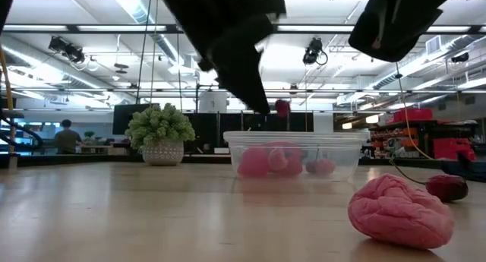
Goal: Pick and placing Produce into tupperware
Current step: Put the red cherry into the transparent bin
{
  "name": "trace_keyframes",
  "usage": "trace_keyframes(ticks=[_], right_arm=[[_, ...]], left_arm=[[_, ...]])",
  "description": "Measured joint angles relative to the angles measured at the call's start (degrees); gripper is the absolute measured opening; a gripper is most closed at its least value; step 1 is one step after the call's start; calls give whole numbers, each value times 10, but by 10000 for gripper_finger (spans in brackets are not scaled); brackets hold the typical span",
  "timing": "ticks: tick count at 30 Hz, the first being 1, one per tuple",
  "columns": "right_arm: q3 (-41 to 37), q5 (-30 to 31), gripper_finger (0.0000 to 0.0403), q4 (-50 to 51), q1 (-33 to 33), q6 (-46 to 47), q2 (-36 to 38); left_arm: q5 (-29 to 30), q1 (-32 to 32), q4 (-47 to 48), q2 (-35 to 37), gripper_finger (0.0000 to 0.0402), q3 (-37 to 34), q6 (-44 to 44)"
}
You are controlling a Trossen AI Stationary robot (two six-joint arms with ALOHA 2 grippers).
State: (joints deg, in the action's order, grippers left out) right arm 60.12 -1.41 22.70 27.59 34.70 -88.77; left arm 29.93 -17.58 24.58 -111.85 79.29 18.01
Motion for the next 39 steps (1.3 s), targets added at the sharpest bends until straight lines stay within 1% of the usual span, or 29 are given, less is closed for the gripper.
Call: trace_keyframes(ticks=[2, 4, 10, 18, 21, 25, 30, 32, 35, 39], right_arm=[[0, 0, 83, 0, 4, 0, 0], [0, 0, 82, 0, 5, 0, 0], [0, 3, 85, -2, 5, 1, 0], [0, 16, 87, -2, 2, -2, 0], [0, 41, 87, -2, -2, -3, 0], [-3, 76, 87, -6, -9, 13, 0], [-34, 93, 87, -5, -3, 118, -6], [-55, 111, 87, -15, 10, 179, -6], [-91, 147, 88, -24, 38, 268, -6], [-132, 157, 91, -62, 77, 317, -6]], left_arm=[[-71, 25, -3, -2, 19, -1, 21], [-111, 44, 1, -8, 24, -3, 30], [-119, 54, 14, -5, 45, -3, 21], [-119, 35, 31, -2, 100, -2, 18], [-131, 23, 96, -1, 109, 11, 17], [-149, 2, 211, 1, 110, 61, 18], [-145, -26, 350, 1, 96, 147, 28], [-126, -37, 403, 3, 89, 189, 45], [-75, -57, 482, 4, 78, 243, 76], [6, -81, 601, 4, 67, 308, 124]])
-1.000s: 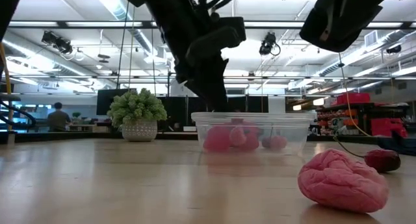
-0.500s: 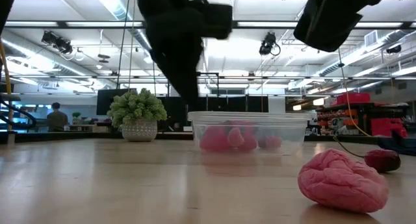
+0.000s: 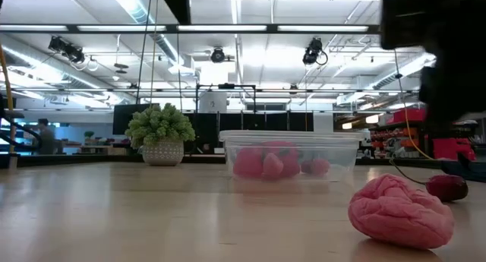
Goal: Pick and placing Produce into tupperware
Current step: Put the red cherry into the transparent bin
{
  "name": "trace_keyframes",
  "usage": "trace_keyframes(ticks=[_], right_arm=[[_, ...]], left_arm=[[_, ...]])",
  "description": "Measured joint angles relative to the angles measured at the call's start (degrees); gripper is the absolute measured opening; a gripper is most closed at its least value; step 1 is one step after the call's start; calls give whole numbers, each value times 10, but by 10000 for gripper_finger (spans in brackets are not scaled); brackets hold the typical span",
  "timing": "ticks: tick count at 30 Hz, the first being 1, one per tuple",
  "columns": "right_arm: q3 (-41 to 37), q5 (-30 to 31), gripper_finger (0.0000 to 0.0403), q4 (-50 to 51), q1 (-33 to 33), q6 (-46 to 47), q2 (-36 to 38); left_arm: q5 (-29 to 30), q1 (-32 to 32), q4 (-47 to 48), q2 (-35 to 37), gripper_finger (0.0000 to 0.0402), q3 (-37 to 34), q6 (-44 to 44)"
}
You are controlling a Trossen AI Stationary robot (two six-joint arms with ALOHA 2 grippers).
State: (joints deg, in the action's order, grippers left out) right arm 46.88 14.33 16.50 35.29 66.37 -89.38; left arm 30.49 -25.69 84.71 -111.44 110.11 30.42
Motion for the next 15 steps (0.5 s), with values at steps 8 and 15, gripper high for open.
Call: trace_keyframes(ticks=[8, 15], right_arm=[[-18, 75, 116, -76, 39, -75, 0], [-18, 82, 152, -102, 33, -136, -20]], left_arm=[[35, -30, 52, 46, 52, 35, 96], [36, -93, 53, 135, 52, 35, 156]])
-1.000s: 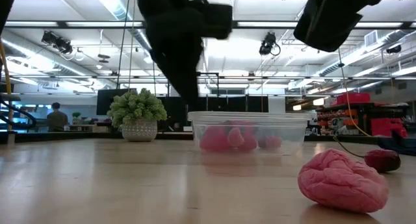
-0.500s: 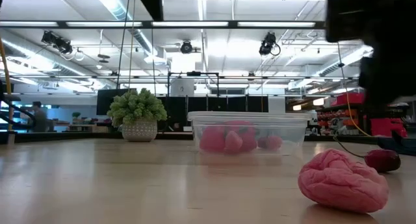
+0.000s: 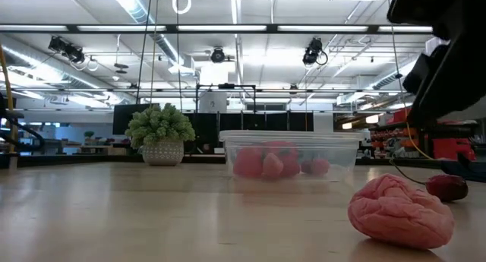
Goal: Pick and placing Produce into tupperware
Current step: Put the red cherry into the transparent bin
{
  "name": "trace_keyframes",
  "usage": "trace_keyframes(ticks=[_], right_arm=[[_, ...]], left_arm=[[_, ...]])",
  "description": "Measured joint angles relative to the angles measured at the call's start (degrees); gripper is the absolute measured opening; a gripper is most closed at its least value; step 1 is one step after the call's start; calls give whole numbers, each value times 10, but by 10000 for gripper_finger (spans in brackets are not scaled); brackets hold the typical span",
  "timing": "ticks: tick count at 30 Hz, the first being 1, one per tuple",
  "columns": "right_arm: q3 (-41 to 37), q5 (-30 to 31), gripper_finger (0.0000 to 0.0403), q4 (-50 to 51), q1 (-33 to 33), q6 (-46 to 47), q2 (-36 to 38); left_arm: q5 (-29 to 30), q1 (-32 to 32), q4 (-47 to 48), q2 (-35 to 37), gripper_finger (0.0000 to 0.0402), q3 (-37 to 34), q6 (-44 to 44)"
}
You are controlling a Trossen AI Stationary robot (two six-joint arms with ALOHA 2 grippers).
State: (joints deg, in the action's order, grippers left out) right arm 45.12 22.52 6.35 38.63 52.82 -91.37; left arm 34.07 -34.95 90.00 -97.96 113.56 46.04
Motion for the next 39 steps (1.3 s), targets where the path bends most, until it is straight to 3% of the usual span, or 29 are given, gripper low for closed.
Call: trace_keyframes(ticks=[9, 14, 18, 24, 27, 31, 39], right_arm=[[0, 14, 174, -13, -10, 38, -62], [1, 16, 174, -26, -27, 71, -102], [2, 15, 174, -36, -39, 74, -113], [0, 6, 164, -40, -41, 76, -92], [0, 5, 150, -53, -42, 77, -84], [0, -10, 118, -50, -45, 78, -84], [0, -23, 27, -51, -69, 75, -84]], left_arm=[[193, -139, 1, 131, 44, 0, 61], [270, -192, 0, 177, 45, -26, 64], [304, -199, -1, 219, 41, -136, 126], [306, -201, -56, 304, 39, -379, 287], [299, -208, -170, 355, 37, -501, 298], [284, -219, -401, 419, 34, -653, 224], [266, -217, -938, 474, 34, -884, -127]])
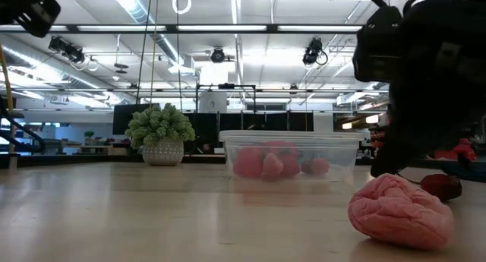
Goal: Pick and placing Produce into tupperware
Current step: Put the red cherry into the transparent bin
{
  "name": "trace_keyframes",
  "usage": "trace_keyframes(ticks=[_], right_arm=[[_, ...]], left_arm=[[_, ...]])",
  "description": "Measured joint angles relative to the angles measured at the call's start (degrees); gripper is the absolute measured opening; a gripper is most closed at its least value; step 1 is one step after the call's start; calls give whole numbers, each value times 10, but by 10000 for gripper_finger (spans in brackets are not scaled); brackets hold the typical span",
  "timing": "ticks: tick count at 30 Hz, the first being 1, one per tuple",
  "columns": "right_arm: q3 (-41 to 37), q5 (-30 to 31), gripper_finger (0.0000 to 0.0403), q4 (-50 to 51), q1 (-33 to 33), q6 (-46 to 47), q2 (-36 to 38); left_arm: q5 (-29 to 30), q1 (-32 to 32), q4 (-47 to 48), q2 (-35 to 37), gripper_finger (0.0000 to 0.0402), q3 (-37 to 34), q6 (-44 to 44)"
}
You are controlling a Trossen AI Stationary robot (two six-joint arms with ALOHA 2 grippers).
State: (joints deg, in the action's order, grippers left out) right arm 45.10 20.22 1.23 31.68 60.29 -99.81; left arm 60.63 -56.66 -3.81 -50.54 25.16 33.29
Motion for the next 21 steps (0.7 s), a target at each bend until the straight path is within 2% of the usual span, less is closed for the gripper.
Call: trace_keyframes(ticks=[2, 5, 8, 13, 17, 21], right_arm=[[0, 0, 9, 0, -7, -7, 0], [0, 0, 8, 0, -13, -10, 0], [0, -1, 5, -1, -13, -6, 0], [19, 17, 4, -36, -16, -51, 0], [79, 28, 4, -45, -34, -172, 1], [137, 83, 3, -45, -70, -295, 2]], left_arm=[[-47, 9, -113, 0, 34, -38, -82], [-145, 30, -261, 0, 34, -89, -166], [-180, 52, -352, 0, 34, -122, -219], [-183, 99, -361, 0, 34, -136, -234], [-199, 133, -362, 0, 36, -136, -234], [-259, 164, -362, 0, 34, -136, -233]])
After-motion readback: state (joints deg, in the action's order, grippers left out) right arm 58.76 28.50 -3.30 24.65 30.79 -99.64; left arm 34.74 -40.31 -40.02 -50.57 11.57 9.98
